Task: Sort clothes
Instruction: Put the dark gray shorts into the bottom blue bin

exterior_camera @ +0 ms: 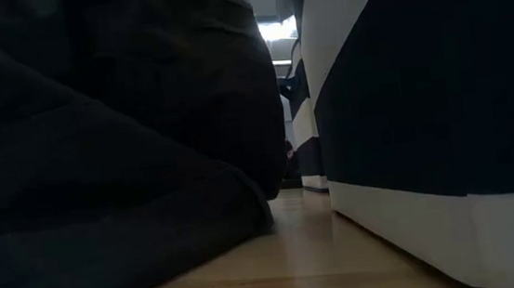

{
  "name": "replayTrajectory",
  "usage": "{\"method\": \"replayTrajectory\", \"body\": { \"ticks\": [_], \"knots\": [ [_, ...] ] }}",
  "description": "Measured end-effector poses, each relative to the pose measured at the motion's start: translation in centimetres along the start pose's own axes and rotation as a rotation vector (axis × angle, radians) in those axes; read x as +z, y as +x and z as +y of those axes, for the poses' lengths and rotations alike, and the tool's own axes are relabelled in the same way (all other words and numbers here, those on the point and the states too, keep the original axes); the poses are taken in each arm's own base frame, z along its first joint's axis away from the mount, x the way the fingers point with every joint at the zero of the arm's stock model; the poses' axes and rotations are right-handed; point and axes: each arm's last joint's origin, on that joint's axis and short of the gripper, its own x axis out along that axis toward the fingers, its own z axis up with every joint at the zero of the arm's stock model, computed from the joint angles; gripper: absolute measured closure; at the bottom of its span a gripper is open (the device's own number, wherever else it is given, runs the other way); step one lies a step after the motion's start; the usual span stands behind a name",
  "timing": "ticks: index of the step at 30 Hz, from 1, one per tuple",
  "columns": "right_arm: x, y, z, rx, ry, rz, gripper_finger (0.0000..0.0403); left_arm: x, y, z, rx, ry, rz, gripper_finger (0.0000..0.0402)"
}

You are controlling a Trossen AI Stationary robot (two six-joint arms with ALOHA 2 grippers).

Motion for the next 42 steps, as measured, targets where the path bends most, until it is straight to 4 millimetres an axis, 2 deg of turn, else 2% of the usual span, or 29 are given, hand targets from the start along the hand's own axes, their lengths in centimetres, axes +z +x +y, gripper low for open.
{"method": "replayTrajectory", "body": {
  "ticks": [10,17,24,30,34,42],
  "knots": [
    [0.2,3.4,-1.5,-0.048,-0.075,-0.048,0.0111,0.6,-0.8,0.3,0.037,0.023,-0.044,0.0395],
    [1.1,6.3,-2.5,0.075,-0.097,-0.194,0.0111,0.7,-0.9,0.2,0.029,0.036,-0.052,0.0391],
    [-0.1,9.7,-4.3,0.154,-0.048,-0.177,0.0111,1.4,-0.9,0.0,0.019,0.048,-0.092,0.0389],
    [-1.9,11.9,-3.7,0.299,-0.031,-0.123,0.0111,1.5,-0.4,0.3,0.03,0.059,-0.08,0.0392],
    [-2.5,13.2,-3.1,0.29,-0.023,-0.157,0.0111,1.7,-0.2,0.4,0.034,0.053,-0.087,0.039],
    [-2.9,15.3,-3.6,0.261,0.0,-0.267,0.0111,2.9,-0.3,0.3,-0.004,0.06,-0.154,0.039]
  ]
}}
